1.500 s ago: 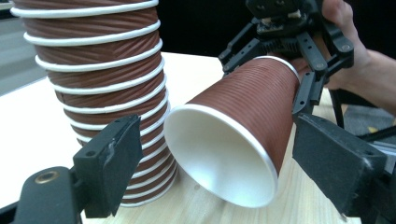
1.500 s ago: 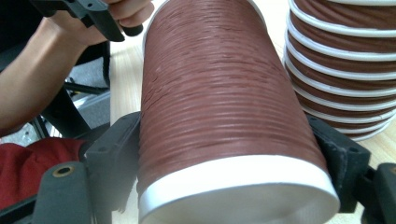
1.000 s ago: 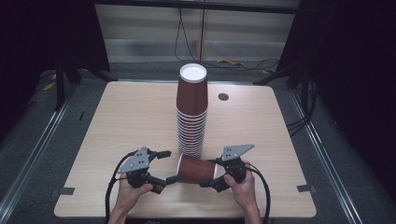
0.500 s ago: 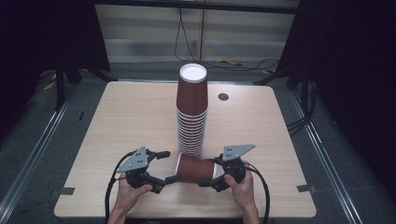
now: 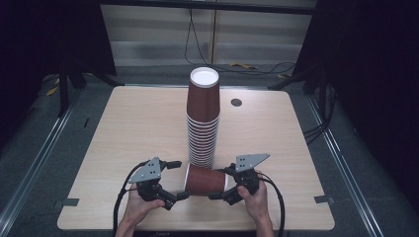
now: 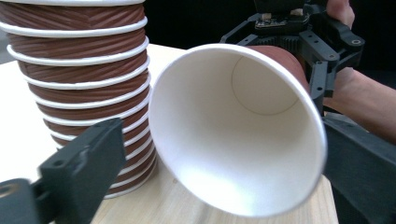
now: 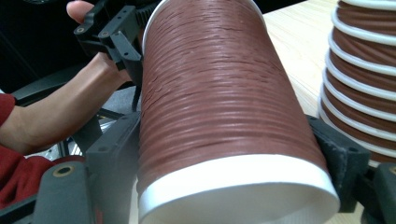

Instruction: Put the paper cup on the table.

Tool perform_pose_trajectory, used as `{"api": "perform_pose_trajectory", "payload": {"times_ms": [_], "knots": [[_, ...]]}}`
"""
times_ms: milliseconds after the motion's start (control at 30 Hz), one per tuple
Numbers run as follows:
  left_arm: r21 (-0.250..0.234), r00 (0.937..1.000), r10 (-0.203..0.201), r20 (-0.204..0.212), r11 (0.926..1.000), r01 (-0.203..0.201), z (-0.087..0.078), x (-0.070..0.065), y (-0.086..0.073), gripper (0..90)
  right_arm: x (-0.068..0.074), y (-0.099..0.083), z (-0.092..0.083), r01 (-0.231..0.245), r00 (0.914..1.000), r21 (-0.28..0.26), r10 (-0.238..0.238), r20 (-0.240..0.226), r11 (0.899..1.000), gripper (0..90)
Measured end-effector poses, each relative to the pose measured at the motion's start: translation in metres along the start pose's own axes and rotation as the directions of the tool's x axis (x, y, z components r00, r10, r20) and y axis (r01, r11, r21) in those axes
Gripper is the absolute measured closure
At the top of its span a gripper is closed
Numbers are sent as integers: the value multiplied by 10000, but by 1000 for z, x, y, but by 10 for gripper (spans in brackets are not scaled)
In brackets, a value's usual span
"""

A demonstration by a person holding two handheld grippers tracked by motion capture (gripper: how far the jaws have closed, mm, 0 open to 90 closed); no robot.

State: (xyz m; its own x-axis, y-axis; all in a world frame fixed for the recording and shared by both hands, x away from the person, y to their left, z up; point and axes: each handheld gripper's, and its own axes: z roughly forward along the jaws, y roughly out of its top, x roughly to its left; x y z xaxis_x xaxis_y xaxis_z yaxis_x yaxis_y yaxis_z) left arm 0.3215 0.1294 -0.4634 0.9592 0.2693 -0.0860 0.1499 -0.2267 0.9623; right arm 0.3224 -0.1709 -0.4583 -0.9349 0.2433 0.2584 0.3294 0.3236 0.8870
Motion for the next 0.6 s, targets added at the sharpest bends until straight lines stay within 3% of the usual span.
{"api": "perform_pose_trajectory", "payload": {"times_ms": [500, 567, 600], "knots": [[241, 9974, 146, 711, 9996, -163, 13, -2, -1, 20, 4, 2, 5, 257, 9993, -50, -258, -270, 9997, 211], [422, 9982, 226, 560, 9988, -250, 14, -2, 0, 18, 4, 2, 5, 215, 9994, -33, -216, -255, 9998, 211], [392, 9974, 228, 683, 9989, -255, 15, -2, 0, 17, 3, 2, 6, 221, 9994, -34, -222, -255, 9998, 211]]}}
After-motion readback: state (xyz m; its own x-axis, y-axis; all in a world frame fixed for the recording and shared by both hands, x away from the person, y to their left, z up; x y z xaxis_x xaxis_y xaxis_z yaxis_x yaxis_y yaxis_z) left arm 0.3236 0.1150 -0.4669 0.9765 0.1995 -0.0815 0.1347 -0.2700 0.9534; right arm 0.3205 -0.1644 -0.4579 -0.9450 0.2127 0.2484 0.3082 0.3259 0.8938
